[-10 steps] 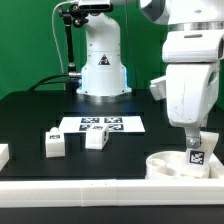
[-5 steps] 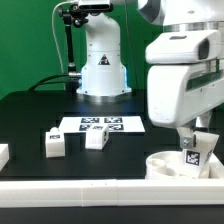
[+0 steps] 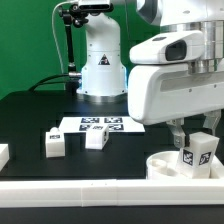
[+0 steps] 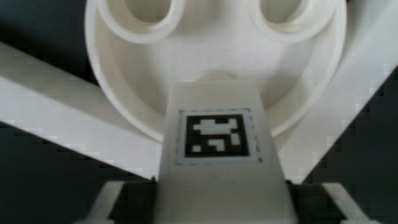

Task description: Assemble stool

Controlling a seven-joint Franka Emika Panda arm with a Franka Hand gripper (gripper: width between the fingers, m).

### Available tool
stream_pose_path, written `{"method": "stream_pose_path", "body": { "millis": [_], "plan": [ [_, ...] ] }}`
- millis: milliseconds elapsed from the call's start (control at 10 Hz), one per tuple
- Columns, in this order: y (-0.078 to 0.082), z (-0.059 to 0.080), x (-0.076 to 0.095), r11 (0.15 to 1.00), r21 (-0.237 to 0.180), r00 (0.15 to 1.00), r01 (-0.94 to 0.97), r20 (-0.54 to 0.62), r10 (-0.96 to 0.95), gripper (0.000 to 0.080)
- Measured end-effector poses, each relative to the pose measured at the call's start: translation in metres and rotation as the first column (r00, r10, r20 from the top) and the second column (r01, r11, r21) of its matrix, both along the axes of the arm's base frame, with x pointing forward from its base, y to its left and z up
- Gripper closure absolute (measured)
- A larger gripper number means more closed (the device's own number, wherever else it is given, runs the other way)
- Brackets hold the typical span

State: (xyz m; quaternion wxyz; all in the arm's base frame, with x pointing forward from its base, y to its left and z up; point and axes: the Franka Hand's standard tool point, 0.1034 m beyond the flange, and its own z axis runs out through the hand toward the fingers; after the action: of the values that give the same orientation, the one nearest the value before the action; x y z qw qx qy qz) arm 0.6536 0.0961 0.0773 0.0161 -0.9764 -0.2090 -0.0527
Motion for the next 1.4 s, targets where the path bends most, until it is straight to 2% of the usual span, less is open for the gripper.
{"method": "stream_pose_path", "body": {
  "millis": [300,600,900,1100,1200,1300,1400],
  "plan": [
    [-0.003,0.0,0.0,0.976,0.018,0.977,0.215,-0.013,-0.215,0.0458],
    [-0.011,0.0,0.002,0.89,0.041,0.891,0.454,-0.007,-0.454,0.0458],
    [-0.02,-0.001,0.001,0.73,0.074,0.732,0.68,-0.002,-0.681,0.0458],
    [-0.028,-0.001,-0.002,0.524,0.079,0.526,0.848,-0.01,-0.85,0.0458],
    [-0.031,-0.001,-0.003,0.452,0.082,0.455,0.888,-0.017,-0.89,0.0458],
    [-0.033,-0.001,-0.003,0.418,0.082,0.421,0.905,-0.022,-0.907,0.0456],
    [-0.031,0.0,-0.003,0.423,0.083,0.426,0.902,-0.024,-0.904,0.0456]
  ]
}}
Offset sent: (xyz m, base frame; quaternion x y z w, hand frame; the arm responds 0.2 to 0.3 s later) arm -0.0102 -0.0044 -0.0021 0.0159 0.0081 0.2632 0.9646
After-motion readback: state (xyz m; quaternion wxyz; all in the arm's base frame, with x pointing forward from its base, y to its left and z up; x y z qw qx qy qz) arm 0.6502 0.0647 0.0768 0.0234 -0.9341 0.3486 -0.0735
